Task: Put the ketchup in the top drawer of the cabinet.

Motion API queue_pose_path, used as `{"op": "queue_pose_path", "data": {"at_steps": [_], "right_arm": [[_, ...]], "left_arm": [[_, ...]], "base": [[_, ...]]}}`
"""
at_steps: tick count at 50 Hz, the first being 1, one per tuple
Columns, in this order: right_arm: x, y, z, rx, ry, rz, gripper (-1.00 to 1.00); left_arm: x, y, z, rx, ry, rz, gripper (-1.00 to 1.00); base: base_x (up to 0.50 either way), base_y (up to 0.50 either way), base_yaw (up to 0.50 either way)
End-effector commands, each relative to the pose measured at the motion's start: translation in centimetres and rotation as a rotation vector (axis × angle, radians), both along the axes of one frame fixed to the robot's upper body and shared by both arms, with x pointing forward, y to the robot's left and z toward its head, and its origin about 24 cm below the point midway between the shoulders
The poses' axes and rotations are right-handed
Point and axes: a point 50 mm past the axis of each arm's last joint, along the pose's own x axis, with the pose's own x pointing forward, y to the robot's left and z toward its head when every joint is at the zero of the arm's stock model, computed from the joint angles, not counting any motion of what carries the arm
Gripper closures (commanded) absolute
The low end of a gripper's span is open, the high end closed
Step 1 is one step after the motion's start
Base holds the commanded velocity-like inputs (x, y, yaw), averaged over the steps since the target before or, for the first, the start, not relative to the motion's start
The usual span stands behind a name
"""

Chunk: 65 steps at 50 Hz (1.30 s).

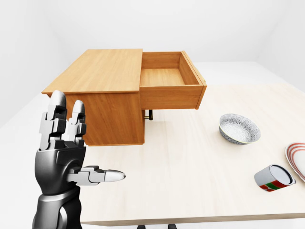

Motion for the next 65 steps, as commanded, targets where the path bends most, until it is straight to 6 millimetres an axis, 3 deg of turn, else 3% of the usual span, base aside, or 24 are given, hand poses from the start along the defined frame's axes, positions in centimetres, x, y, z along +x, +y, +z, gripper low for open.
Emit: {"op": "queue_pose_path", "data": {"at_steps": [1,20,31,46,51,57,65], "right_arm": [[-0.4,-0.2,-1.6,0.052,0.043,-0.029,-0.94],[-0.4,-1.5,-5.6,0.219,0.143,-0.059,-0.94],[0.3,-2.9,-10.3,0.417,0.254,-0.054,-0.95],[0.7,-4.5,-14.1,0.595,0.343,-0.052,-0.95],[0.3,-5.0,-14.4,0.615,0.346,-0.060,-0.94],[-0.3,-5.4,-12.6,0.556,0.309,-0.081,-0.95],[-0.3,-5.8,-13.6,0.596,0.326,-0.094,-0.94]], "left_arm": [[0.1,-0.1,-0.1,0.001,0.007,-0.001,-1.00],[0.0,-0.1,-0.2,0.002,0.009,-0.003,-1.00],[0.0,-0.1,-0.2,0.002,0.012,-0.003,-1.00],[0.2,-0.1,-0.3,0.000,0.018,-0.002,-1.00],[0.2,-0.2,-0.5,0.002,0.027,-0.005,-1.00],[0.2,-0.2,-0.4,0.003,0.025,-0.004,-1.00],[0.2,-0.2,-0.5,0.004,0.027,-0.004,-1.00]], "base": [[0.00,0.00,0.00],[0.00,0.00,0.00],[0.00,0.00,0.00],[0.00,0.00,0.00],[0.00,0.00,0.00],[0.00,0.00,0.00],[0.00,0.00,0.00]]}}
